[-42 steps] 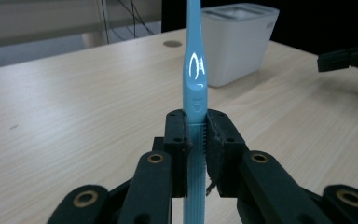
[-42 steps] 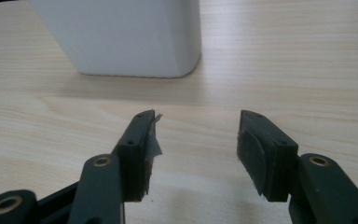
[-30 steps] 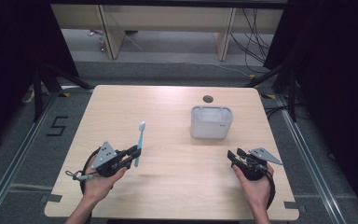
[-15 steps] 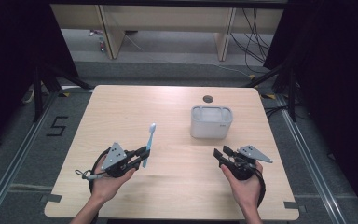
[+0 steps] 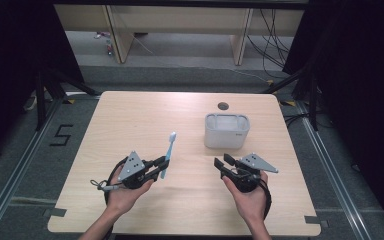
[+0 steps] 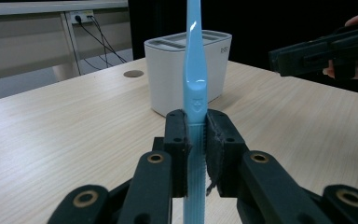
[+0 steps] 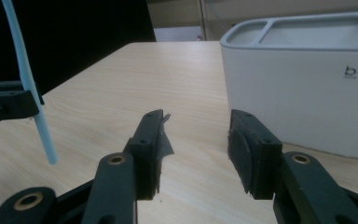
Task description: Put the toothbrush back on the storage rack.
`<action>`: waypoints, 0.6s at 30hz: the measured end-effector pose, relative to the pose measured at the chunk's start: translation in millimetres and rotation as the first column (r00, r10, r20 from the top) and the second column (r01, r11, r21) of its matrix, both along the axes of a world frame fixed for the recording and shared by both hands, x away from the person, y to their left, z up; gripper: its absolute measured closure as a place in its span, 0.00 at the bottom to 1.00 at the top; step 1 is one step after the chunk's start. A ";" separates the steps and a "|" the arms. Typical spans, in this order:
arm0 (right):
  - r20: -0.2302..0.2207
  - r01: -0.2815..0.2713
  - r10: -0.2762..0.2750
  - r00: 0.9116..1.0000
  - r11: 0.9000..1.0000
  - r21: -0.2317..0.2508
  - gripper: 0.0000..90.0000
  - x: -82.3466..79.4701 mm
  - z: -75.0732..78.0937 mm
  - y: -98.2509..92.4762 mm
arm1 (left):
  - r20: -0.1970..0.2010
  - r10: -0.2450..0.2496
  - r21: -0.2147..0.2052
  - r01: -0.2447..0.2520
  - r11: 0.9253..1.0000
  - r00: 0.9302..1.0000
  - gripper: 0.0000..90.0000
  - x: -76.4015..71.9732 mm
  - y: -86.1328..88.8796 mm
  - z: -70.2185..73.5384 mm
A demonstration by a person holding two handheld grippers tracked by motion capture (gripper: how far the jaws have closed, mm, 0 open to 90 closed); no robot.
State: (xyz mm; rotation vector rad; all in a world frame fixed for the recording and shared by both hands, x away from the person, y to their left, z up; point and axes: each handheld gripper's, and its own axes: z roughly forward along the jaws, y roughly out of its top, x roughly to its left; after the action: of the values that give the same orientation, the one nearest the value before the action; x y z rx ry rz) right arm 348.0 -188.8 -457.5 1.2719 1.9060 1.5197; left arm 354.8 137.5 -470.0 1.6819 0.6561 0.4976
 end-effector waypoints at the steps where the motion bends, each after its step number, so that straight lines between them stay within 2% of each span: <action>1: 0.005 0.001 -0.001 1.000 1.000 -0.001 0.63 0.0 0.9 0.4 | -0.001 0.001 -0.002 -0.001 1.000 1.000 0.87 0.3 -1.0 -0.2; 2: 0.015 0.005 -0.005 1.000 1.000 -0.006 0.63 0.0 1.8 0.5 | 0.001 -0.001 -0.005 0.001 1.000 1.000 0.87 0.9 -3.0 -0.6; 3: 0.029 0.003 -0.003 1.000 1.000 -0.007 0.63 0.1 2.6 0.8 | 0.010 -0.005 -0.028 0.005 1.000 1.000 0.87 1.9 -5.5 -1.8; 4: 0.039 0.000 0.000 0.999 1.000 0.001 0.63 -0.1 3.1 2.2 | 0.004 0.001 -0.010 -0.001 1.000 1.000 0.87 1.4 -5.8 -1.1; 5: 0.062 0.002 -0.003 0.998 1.000 0.003 0.63 -1.2 5.4 5.2 | 0.010 -0.001 -0.026 0.002 1.000 1.000 0.87 2.2 -8.8 -2.0; 6: 0.062 0.002 -0.003 0.998 1.000 0.003 0.63 -1.2 5.4 5.2 | 0.016 0.000 -0.019 0.001 1.000 1.000 0.87 2.4 -10.2 -2.1; 7: 0.093 -0.015 0.013 0.996 1.000 0.018 0.64 -1.8 8.2 8.0 | 0.016 -0.003 -0.022 0.004 1.000 1.000 0.87 2.9 -12.1 -2.5; 8: 0.095 -0.009 0.006 0.995 0.999 0.033 0.64 -3.7 10.7 10.6 | 0.010 -0.005 -0.023 0.005 1.000 1.000 0.87 3.1 -14.2 -2.7; 11: 0.110 -0.020 0.016 0.994 0.999 0.034 0.64 -4.1 14.2 13.7 | 0.008 -0.015 -0.028 0.016 0.999 1.000 0.87 3.9 -19.8 -3.0; 14: 0.128 -0.053 0.047 0.991 0.997 0.050 0.66 -3.4 17.9 19.4 | 0.013 -0.022 -0.024 0.023 0.999 1.000 0.87 3.5 -23.3 -1.3; 15: 0.143 -0.068 0.062 0.988 0.997 0.040 0.67 -2.2 19.1 23.1 | 0.013 -0.024 -0.023 0.025 0.999 1.000 0.87 3.6 -24.0 -0.6; 17: 0.127 -0.072 0.064 0.990 0.996 0.057 0.67 -2.9 19.7 25.5 | 0.013 -0.024 -0.022 0.025 0.999 1.000 0.87 4.1 -24.9 0.6; 18: 0.143 -0.086 0.078 0.987 0.995 0.045 0.68 -2.2 21.0 28.4 | 0.011 -0.025 -0.022 0.025 0.999 1.000 0.87 4.3 -25.3 0.9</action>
State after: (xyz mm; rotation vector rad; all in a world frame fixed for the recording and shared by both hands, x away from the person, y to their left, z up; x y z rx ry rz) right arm 345.8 -160.4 -436.6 1.0872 1.8599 1.6635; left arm 359.1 112.2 -469.1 1.6632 0.6301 0.4801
